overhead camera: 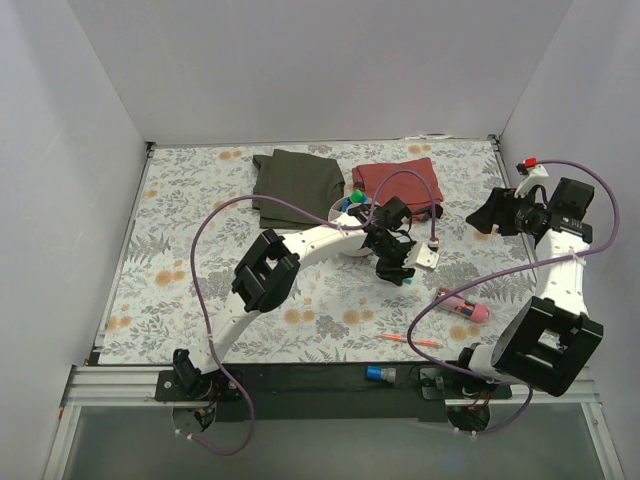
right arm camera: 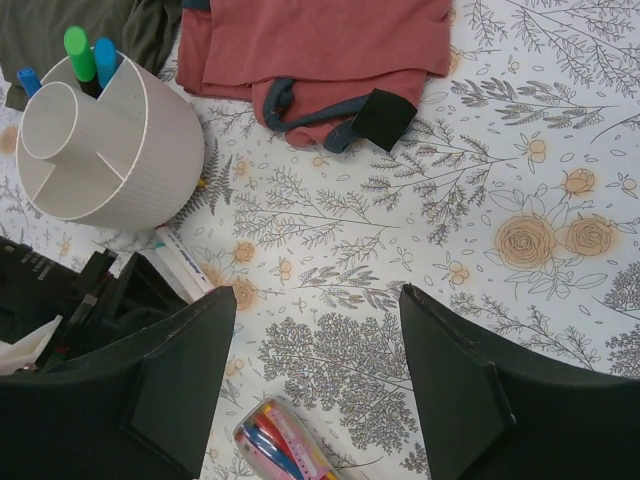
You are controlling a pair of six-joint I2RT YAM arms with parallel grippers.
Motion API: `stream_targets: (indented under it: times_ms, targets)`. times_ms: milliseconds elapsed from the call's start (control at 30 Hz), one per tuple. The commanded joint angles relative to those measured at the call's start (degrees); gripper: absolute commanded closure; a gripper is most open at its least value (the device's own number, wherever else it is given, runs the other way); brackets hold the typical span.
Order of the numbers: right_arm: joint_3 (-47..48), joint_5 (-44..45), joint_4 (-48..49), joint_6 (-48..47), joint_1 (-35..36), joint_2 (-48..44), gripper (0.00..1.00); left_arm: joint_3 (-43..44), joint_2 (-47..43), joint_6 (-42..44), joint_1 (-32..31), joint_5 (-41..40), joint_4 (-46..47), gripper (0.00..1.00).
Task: Sort the stationery into containers
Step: Pick up the pen from the center of the board.
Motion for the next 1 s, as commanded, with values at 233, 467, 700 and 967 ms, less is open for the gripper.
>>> stream_targets:
  times_ms: [233, 467, 700, 967]
  targets:
    - [0.9, -3.0, -2.1, -6.8, -0.2, -0.6, 0.27, 2.8, 2.6, -1.2, -0.4, -0.3, 2.8, 0.64]
    - [-0.1, -3.0, -2.6, -7.1, -0.2, -1.3, 0.28, 1.3, 3.2, -0.6, -0.6, -0.6, 2.7, 0.66]
    - [0.9, -2.5, -3.5, -8.2, -0.2, -1.3, 0.29, 1.2, 5.3, 3.1, -2.5, -5.5, -1.2, 0.71]
    - [4.0, -3.0, -7.8, -11.6, -0.2, -1.2, 0.33, -3.5, -3.7, -3.9, -0.7, 0.1, -1.2, 1.00]
